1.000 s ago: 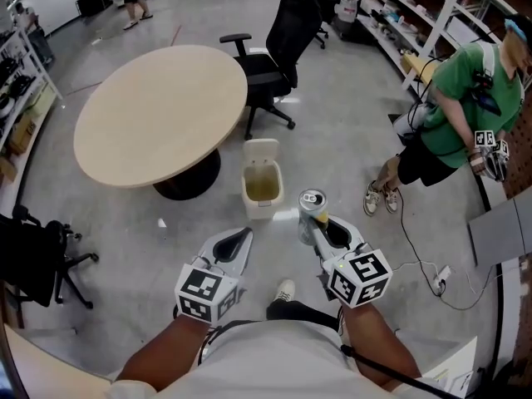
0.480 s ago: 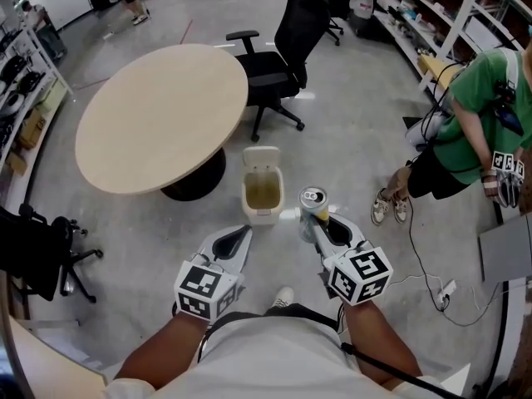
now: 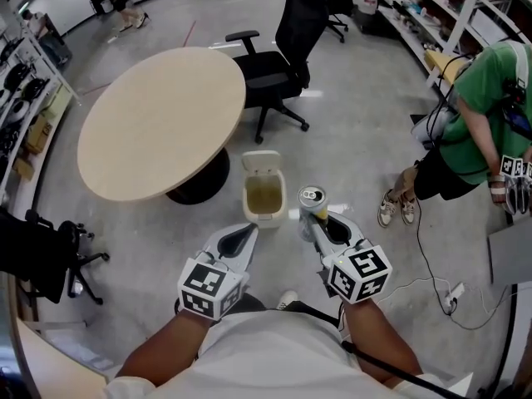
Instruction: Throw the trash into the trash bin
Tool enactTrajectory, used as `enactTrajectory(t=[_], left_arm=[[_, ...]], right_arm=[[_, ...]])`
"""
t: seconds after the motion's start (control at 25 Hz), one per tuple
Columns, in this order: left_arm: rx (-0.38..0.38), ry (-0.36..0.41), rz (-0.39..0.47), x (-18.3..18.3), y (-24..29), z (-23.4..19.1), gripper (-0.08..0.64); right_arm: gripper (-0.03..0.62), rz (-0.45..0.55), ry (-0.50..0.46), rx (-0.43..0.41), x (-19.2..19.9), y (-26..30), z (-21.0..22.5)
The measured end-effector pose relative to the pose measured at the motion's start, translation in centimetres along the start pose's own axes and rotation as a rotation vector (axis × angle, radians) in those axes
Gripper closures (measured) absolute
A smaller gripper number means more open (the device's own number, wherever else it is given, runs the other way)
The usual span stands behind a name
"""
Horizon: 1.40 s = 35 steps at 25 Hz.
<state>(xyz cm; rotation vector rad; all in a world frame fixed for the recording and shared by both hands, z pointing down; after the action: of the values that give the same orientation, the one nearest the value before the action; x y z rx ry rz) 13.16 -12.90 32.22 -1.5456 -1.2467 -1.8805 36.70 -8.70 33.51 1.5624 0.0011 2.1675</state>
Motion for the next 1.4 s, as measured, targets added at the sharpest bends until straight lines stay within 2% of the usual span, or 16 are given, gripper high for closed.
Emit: enactTrajectory(t=[0.16,0.32,0.52,0.92,1.4], left_arm=[[-0.022,-0.011,-0.016,0.4,-0.1,-1.4,0.552],[-0.011,-0.021,-0.023,0.3,0.7,-2.9,0.552],[0.024,-0.011,0.000,-0.7,2.2,-6.0,0.552],[0.101,-0.016,-0.007,-0.8,3.7,-13.7,0.552],[0.189,-0.048,-0.011,0.7,5.4,-17.7,0.552]], right_arm=[[0.526,-0.011,0.006,0.002,0.1,1.0,0.5],[0.526,-0.014,-0.001,0.008,-0.5,2.4,0.3],[0.526,-0.023,-0.014,0.045,-1.9,5.2,0.1],[0.526,-0.039,-0.003,0.128,-3.2,11.3,-1.8],[0.526,-0.110,0.009,0.229,-1.8,14.4,-2.0]])
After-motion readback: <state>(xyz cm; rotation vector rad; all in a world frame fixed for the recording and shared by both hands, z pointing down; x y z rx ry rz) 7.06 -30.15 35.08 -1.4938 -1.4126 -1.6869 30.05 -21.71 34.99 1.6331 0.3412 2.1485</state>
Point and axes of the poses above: the fingertips, and each gripper's own axes: y forward along the fingers, z to its right, x out of its underside, the point moved 10 cm from there along -y, backward along the fingers, and after that the axes turned 7 degrees about y, right-handed, at the moved point
